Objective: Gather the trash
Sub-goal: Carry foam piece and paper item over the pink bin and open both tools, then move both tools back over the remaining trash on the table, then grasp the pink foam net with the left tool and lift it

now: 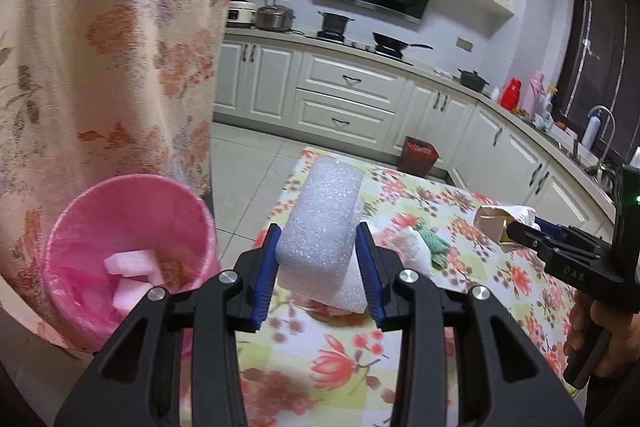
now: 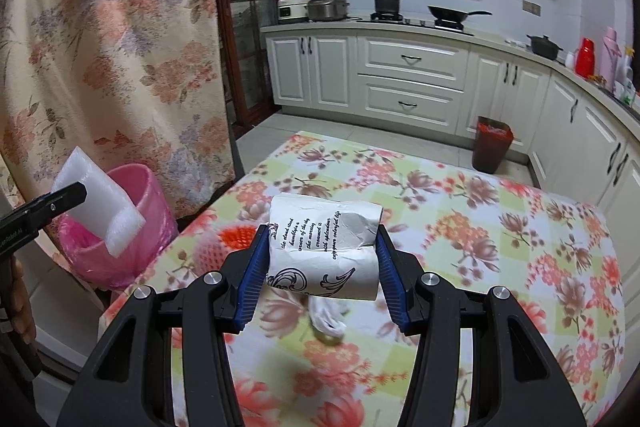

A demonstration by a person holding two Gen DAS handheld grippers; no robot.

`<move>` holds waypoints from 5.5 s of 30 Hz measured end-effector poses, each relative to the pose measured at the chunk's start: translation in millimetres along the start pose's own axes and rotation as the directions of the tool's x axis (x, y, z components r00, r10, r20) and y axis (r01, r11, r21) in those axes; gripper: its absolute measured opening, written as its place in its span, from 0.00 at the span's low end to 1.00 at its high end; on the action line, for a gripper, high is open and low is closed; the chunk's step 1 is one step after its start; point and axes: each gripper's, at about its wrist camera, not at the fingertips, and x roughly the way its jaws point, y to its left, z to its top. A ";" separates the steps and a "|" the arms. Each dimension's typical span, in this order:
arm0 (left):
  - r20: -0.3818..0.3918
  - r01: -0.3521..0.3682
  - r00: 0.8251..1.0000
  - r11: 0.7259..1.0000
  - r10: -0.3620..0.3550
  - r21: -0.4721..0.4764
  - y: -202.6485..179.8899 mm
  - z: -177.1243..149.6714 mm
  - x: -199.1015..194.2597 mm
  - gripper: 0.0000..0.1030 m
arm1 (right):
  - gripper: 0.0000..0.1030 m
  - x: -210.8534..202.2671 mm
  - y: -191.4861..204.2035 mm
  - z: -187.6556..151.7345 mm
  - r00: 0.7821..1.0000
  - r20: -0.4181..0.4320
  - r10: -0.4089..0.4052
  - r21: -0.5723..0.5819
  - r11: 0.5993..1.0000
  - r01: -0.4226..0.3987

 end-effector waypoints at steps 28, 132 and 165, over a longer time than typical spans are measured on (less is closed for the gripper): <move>0.078 -0.194 0.975 0.966 0.210 -0.171 131.3 14.8 -41.5 0.36 | 0.48 50.2 143.4 52.0 0.981 -0.013 0.193 -0.159 0.968 -0.193; -0.080 -0.046 0.996 0.999 0.046 0.003 -3.2 -6.0 42.4 0.60 | 0.69 47.3 -10.6 -34.0 0.993 -0.076 0.091 0.124 0.989 -0.081; -0.274 0.044 0.962 0.997 -0.024 0.065 -52.0 -43.6 154.2 0.77 | 0.73 101.5 -57.6 -63.7 0.981 -0.179 0.079 0.190 0.981 -0.044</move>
